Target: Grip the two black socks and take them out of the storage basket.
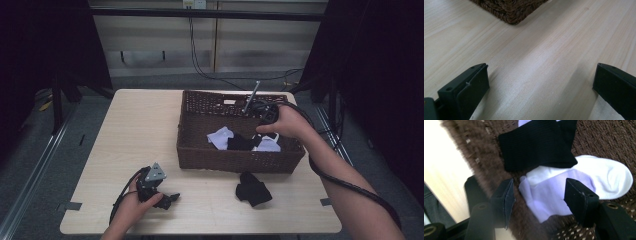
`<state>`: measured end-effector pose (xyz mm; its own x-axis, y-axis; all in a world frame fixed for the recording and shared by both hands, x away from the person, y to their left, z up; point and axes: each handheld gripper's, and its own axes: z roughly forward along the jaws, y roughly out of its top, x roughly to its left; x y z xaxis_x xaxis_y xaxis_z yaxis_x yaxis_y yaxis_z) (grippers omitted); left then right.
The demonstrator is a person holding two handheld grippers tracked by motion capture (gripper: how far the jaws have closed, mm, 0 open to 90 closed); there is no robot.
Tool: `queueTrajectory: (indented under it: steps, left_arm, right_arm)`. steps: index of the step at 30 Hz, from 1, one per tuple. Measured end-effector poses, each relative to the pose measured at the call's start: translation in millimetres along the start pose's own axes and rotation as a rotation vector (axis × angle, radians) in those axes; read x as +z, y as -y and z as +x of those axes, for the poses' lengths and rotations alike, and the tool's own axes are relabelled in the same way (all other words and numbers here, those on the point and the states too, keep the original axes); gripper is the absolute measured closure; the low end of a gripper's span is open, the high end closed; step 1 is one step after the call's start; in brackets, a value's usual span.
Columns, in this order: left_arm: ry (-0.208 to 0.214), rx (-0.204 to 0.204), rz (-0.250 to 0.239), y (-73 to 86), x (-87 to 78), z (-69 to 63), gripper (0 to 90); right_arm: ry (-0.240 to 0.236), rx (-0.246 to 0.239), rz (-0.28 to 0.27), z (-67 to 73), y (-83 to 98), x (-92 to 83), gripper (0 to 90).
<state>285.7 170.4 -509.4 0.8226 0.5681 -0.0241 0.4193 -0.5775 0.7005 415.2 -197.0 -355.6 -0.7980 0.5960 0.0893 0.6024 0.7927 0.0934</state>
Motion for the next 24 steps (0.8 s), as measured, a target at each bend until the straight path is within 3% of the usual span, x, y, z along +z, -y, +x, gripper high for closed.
queueTrajectory:
  steps: [11,18,24]
  left_arm:
    - [0.003,0.003,0.002,0.0,-0.1,0.3,0.0]
    - [0.000,0.003,0.002,0.0,-0.1,0.1,0.0]
    - [0.002,-0.002,-0.001,0.2,0.3,-0.2,0.0]
  right_arm:
    - [-0.005,0.001,0.008,-7.5,-17.9,34.5,39.1]
    - [-0.039,-0.020,0.006,-7.0,-27.7,66.6,37.8]
    - [-0.037,-0.053,0.010,-4.0,-30.9,84.5,36.4]
